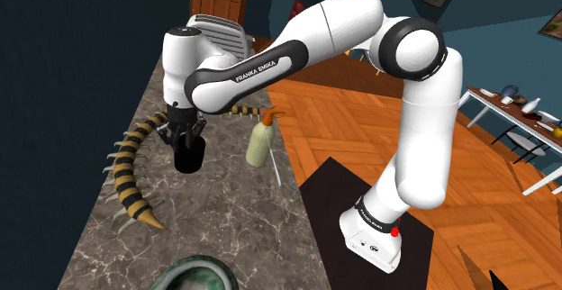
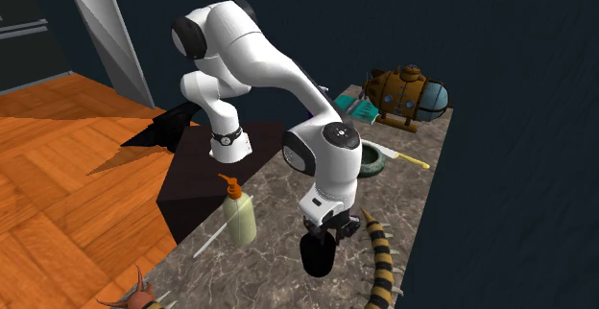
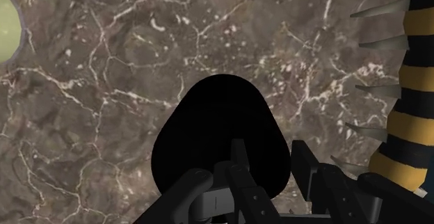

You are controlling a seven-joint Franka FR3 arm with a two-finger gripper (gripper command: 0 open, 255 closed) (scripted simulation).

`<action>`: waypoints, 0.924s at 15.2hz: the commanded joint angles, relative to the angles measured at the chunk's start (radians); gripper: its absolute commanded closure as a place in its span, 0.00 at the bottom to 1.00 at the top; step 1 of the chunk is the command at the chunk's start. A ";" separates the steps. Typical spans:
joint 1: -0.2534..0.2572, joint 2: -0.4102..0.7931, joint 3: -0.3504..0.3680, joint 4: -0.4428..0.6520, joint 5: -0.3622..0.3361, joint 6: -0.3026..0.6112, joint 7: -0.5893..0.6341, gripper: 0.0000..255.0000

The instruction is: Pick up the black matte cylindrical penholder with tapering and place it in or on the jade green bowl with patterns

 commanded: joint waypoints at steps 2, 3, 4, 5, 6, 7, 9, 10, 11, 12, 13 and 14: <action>-0.004 -0.021 0.006 0.010 0.011 -0.030 -0.007 1.00; -0.006 -0.029 0.008 0.013 0.014 -0.040 -0.009 1.00; -0.007 -0.036 0.010 0.017 0.018 -0.051 -0.011 1.00; -0.008 -0.043 0.012 0.021 0.021 -0.061 -0.013 1.00; -0.010 -0.050 0.014 0.025 0.025 -0.072 -0.015 1.00; -0.011 -0.056 0.016 0.029 0.028 -0.082 -0.017 1.00; -0.013 -0.069 0.019 0.039 0.035 -0.104 -0.021 1.00; -0.014 -0.076 0.021 0.044 0.038 -0.115 -0.023 1.00; -0.015 -0.082 0.022 0.049 0.041 -0.126 -0.025 1.00; -0.016 -0.088 0.024 0.055 0.044 -0.137 -0.027 1.00; -0.017 -0.094 0.025 0.061 0.047 -0.148 -0.029 1.00; -0.017 -0.099 0.026 0.067 0.050 -0.159 -0.031 1.00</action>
